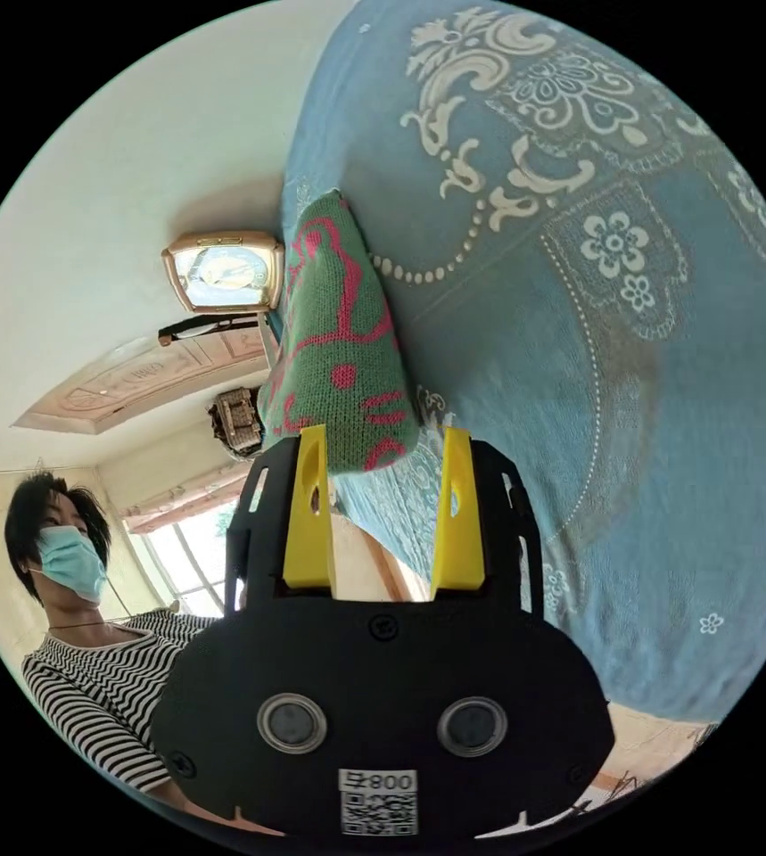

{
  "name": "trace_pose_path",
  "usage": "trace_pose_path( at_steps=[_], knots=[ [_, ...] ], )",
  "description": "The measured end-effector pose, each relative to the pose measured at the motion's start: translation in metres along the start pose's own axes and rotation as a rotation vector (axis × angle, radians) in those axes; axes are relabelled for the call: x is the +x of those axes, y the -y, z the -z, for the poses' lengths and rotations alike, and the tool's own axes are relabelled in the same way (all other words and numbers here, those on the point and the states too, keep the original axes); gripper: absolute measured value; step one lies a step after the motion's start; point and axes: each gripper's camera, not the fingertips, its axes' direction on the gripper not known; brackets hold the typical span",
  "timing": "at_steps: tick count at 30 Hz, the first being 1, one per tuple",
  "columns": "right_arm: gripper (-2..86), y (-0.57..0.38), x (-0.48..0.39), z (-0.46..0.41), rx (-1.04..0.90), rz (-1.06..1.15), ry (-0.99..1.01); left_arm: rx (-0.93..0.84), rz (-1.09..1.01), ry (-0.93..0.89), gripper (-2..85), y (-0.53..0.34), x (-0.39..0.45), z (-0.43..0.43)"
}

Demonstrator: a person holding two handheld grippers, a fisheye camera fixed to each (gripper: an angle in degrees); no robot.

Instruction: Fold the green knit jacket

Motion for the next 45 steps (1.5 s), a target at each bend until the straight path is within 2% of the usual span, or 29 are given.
trace_pose_path(
  at_steps=[2,10,14,20,22,27,34,39,45],
  knots=[
    [18.8,0.013,0.03,-0.006,-0.012,-0.01,0.115,0.018,0.022,0.0,8.1,-0.005,-0.004,-0.006],
    [20.9,0.065,0.087,-0.025,-0.11,-0.009,0.314,0.077,0.053,0.006,8.2,-0.021,-0.011,-0.034],
    [26.1,0.079,0.106,-0.01,-0.097,-0.041,0.428,0.073,0.04,0.036,8.3,-0.032,-0.002,-0.056],
    [21.7,0.116,0.095,-0.004,-0.227,-0.01,0.226,0.1,0.033,0.057,8.3,-0.057,0.014,-0.095],
    [19.1,0.126,0.098,0.003,-0.26,-0.019,0.222,0.103,0.028,0.065,8.3,-0.067,0.021,-0.107],
    [14.8,0.116,0.089,0.068,-0.196,0.003,0.234,0.051,-0.009,0.114,8.3,-0.104,0.048,-0.145],
    [13.4,0.028,0.077,0.191,-0.159,0.04,0.199,-0.129,-0.006,0.118,8.2,-0.187,0.079,-0.209],
    [13.3,-0.074,0.08,0.278,-0.024,0.013,0.229,-0.299,-0.026,0.116,8.2,-0.233,0.113,-0.263],
    [13.2,-0.21,0.052,0.388,0.215,0.102,0.271,-0.565,-0.17,0.088,8.2,-0.282,0.181,-0.353]
  ],
)
